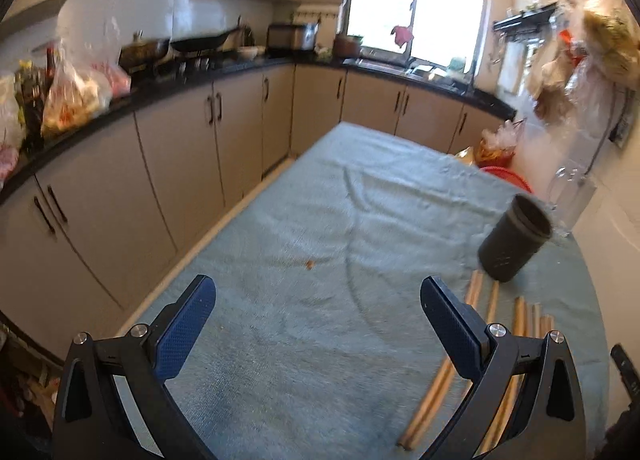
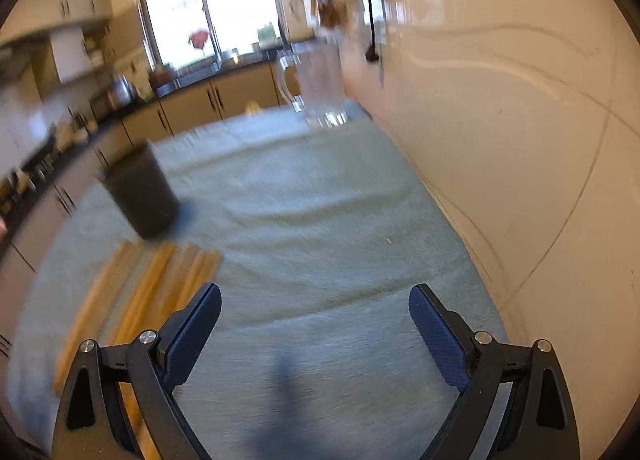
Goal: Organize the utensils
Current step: 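Move both tools over the row of wooden chopsticks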
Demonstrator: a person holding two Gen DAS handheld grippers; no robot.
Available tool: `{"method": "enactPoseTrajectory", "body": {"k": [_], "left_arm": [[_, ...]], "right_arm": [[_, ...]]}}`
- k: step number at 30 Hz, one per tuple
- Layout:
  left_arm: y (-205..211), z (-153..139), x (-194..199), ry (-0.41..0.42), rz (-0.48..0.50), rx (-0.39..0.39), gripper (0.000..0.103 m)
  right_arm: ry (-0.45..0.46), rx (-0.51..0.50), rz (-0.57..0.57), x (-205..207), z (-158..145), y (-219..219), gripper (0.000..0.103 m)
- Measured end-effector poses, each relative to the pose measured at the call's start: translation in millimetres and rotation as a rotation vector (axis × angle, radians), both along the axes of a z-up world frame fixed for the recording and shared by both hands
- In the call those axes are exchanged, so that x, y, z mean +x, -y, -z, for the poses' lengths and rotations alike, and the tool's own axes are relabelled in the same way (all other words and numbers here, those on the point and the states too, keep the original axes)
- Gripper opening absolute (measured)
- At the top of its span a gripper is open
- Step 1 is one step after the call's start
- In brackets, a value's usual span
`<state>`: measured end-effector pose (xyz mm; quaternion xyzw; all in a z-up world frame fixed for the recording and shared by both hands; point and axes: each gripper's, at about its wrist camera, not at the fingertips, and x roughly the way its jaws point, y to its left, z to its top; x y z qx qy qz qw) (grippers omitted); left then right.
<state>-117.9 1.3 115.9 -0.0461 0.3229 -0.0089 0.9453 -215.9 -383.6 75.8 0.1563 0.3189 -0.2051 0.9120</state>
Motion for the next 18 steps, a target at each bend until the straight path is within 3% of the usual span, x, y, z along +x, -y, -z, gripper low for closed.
{"method": "enactPoseTrajectory", "body": {"k": [4, 8, 13, 18], "left_arm": [[9.4, -17.9, -23.7, 0.087, 0.005, 0.015, 0.102], [18.2, -26.9, -36.9, 0.128, 0.024, 0.045, 0.102], [27.7, -34.7, -56.1, 0.168, 0.044, 0.089, 0.102], [27.5, -39.1, -75.1, 0.185, 0.08, 0.083, 0.102]], "right_arm": [[0.128, -0.029, 0.002, -18.1, -31.2, -20.3, 0.097], [0.202, -0.131, -0.006, -34.0, -54.5, -45.6, 0.097], [0.201, -0.289, -0.038, -34.6, -69.8, -69.1, 0.097], [0.212, -0.298, -0.062, -48.9, -79.5, -82.5, 0.097]]}}
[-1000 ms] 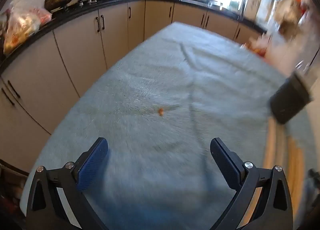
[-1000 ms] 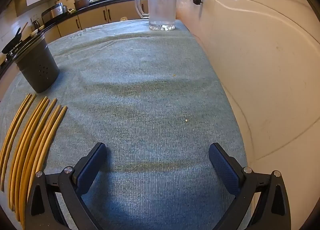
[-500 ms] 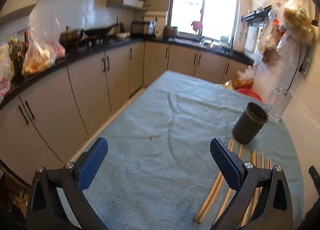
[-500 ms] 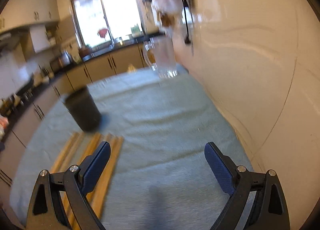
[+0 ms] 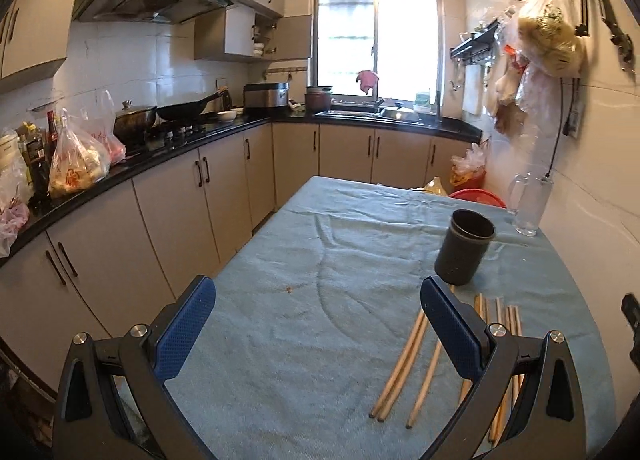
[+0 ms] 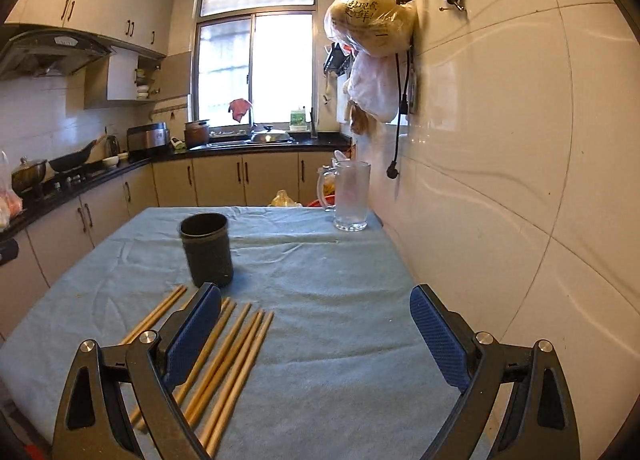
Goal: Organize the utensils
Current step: 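Move both tools over the row of wooden chopsticks, then close the left tool on one chopstick while the right tool grasps another chopstick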
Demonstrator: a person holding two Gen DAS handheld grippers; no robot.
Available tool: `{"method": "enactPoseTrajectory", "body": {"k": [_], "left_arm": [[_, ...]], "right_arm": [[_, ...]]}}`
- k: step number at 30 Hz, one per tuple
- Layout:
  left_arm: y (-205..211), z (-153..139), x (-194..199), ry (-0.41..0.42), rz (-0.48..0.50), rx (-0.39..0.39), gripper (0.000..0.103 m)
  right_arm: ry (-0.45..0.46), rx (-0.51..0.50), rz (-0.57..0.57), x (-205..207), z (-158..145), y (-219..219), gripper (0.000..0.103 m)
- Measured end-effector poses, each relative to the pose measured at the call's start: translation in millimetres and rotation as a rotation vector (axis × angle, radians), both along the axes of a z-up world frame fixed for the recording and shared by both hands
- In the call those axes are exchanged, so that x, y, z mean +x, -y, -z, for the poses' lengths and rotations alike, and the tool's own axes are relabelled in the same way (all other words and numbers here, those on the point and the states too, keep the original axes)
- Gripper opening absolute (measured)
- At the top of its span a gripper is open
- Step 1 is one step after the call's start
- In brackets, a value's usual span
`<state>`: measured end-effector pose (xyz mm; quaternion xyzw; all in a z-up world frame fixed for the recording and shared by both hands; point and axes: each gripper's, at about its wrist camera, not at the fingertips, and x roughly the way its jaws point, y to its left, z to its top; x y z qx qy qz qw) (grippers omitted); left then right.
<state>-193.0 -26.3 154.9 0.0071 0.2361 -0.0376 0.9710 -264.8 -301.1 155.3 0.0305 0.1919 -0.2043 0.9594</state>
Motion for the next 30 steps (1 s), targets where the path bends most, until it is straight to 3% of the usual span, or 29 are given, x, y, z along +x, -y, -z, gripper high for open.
{"method": "enactPoseTrajectory", "body": {"k": [8, 20, 25, 30], "left_arm": [[1.5, 3.9, -12.3, -0.011, 0.001, 0.026, 0.102], [12.7, 18.2, 9.6, -0.101, 0.045, 0.069, 0.102], [18.7, 30.0, 36.9, -0.163, 0.126, 0.05, 0.102], [43.0, 49.9, 85.0, -0.227, 0.257, 0.088, 0.102]], "right_arm": [[0.024, -0.037, -0.027, -12.2, -6.8, -13.3, 0.097], [-0.056, 0.008, -0.083, -2.0, 9.1, -13.4, 0.097], [-0.101, 0.053, -0.067, 5.8, 22.5, -1.4, 0.097], [-0.166, 0.119, -0.08, 24.1, 41.2, 15.5, 0.097]]}}
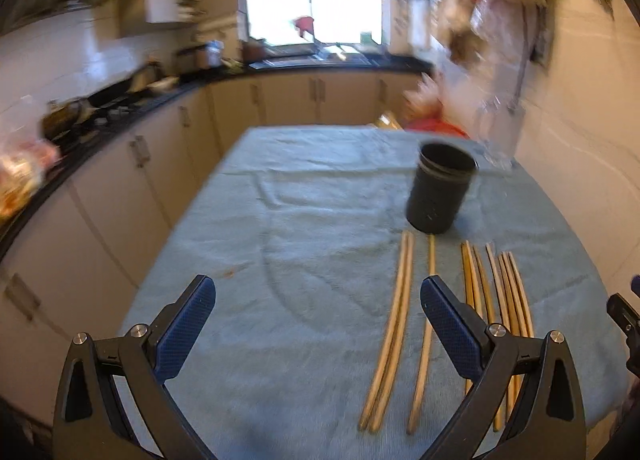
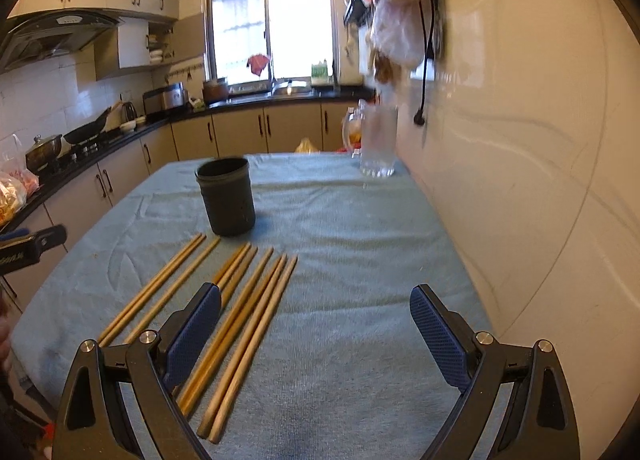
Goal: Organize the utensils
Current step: 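Close the left tool on one chopstick while the right tool grasps another chopstick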
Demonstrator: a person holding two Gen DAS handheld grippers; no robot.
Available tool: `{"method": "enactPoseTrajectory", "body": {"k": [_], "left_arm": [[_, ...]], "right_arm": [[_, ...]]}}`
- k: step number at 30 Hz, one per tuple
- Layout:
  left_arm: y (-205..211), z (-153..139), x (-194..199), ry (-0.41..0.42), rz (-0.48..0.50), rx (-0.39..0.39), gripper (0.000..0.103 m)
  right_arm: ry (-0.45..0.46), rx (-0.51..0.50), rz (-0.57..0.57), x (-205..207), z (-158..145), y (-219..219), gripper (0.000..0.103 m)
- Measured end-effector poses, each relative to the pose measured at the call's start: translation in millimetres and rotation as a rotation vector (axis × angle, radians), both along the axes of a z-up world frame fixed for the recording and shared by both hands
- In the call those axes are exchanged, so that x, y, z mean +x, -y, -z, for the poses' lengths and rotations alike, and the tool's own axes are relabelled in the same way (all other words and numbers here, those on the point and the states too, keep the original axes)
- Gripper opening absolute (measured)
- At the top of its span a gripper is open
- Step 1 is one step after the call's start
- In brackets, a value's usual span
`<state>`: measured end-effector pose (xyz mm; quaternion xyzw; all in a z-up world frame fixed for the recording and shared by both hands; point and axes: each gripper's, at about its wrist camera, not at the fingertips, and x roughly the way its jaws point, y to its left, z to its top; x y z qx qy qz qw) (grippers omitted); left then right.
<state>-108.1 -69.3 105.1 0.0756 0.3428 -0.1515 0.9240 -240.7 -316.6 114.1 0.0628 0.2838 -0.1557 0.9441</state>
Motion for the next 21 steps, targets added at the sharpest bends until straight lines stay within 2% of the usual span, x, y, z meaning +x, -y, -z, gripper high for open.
{"method": "enactPoseTrajectory", "body": {"k": [2, 7, 8, 10, 12, 14, 21], "left_arm": [[14.8, 11.9, 18.6, -0.045, 0.058, 0.014, 0.098], [49.8, 41.3, 48.0, -0.131, 0.171, 0.061, 0.07], [55.1, 48.2, 53.0, -0.153, 0.19, 0.069, 0.067], [63.8, 62.5, 62.4, -0.194, 0.21, 0.092, 0.052], [69.7, 74.5, 70.4, -0.231, 0.226, 0.103, 0.044], [72.4, 83.6, 75.9, -0.256, 0.231, 0.102, 0.041], [67.3, 83.4, 78.3, -0.281, 0.275, 0.017, 0.04]], "right_arm": [[-0.036, 0.029, -0.018, 10.9, 11.3, 3.9, 0.09], [-0.138, 0.124, -0.089, 43.3, 39.2, 13.0, 0.067], [-0.163, 0.15, -0.098, 50.9, 45.7, 15.9, 0.066], [-0.192, 0.187, -0.102, 61.9, 56.0, 19.3, 0.066], [-0.207, 0.198, -0.1, 69.0, 62.6, 21.8, 0.066], [-0.217, 0.2, -0.096, 72.6, 66.8, 22.0, 0.066], [-0.24, 0.217, -0.083, 79.3, 76.4, 25.5, 0.066]]}}
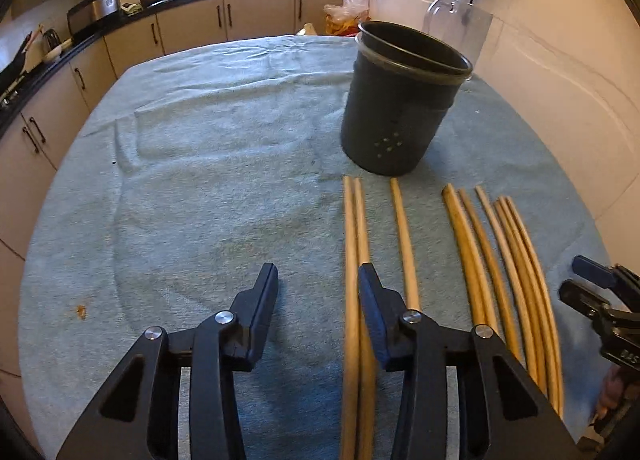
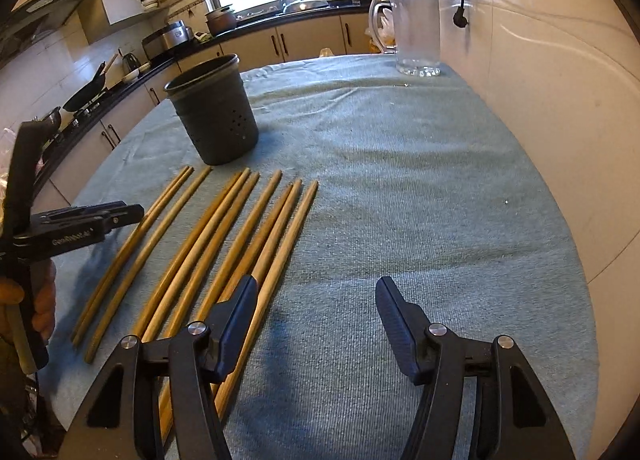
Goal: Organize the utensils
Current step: 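Close the left tool on one chopstick while the right tool grasps another chopstick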
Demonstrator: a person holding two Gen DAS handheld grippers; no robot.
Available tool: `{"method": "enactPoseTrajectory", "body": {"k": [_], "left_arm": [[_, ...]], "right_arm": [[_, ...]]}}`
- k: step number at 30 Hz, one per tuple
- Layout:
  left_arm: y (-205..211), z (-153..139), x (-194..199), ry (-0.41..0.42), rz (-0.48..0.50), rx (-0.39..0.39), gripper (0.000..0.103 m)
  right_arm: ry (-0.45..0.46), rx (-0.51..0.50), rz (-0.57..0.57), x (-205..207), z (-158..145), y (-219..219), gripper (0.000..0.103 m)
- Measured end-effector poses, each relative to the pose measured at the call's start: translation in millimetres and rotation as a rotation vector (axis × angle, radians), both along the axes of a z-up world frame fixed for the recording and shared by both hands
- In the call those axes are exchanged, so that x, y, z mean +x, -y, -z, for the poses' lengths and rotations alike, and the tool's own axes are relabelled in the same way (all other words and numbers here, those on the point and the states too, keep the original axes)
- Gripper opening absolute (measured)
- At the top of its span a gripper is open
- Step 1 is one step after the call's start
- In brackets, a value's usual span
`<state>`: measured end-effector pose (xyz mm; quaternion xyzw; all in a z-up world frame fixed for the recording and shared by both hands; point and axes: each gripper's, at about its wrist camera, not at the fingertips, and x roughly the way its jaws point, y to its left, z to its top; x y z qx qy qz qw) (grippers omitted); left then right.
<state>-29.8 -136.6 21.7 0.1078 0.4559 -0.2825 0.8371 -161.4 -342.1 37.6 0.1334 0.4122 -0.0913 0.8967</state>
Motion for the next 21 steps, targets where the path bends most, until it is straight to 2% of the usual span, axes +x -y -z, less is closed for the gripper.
{"method": "enactPoseTrajectory", "body": {"k": [3, 5, 7, 8, 19, 21], "left_arm": [[5.1, 3.5, -2.6, -0.007, 0.026, 0.018, 0.04], [7.3, 3.5, -2.5, -0.004, 0.034, 0.02, 0.034], [9.3, 2.9, -1.6, -0.026, 0.039, 0.006, 0.021], [9.1, 3.2, -2.0, -0.034, 0.042, 0.001, 0.019], [-12.9, 9.0, 5.4, -0.099, 0.008, -0.09, 0.021], [-11.2, 8.9, 3.3, -0.083, 0.014, -0.082, 0.021]], "right_arm": [[-0.01, 0.003, 0.0, 3.5, 4.1, -0.3, 0.066], [-0.017, 0.003, -0.002, 5.4, 6.3, -1.4, 0.066], [-0.023, 0.002, -0.003, 6.8, 7.8, -2.0, 0.066], [-0.024, 0.002, -0.003, 7.3, 8.4, -2.2, 0.066], [-0.03, 0.003, -0.009, 7.8, 10.1, -5.0, 0.066], [-0.029, 0.0, -0.012, 8.3, 10.2, -6.2, 0.066]]}}
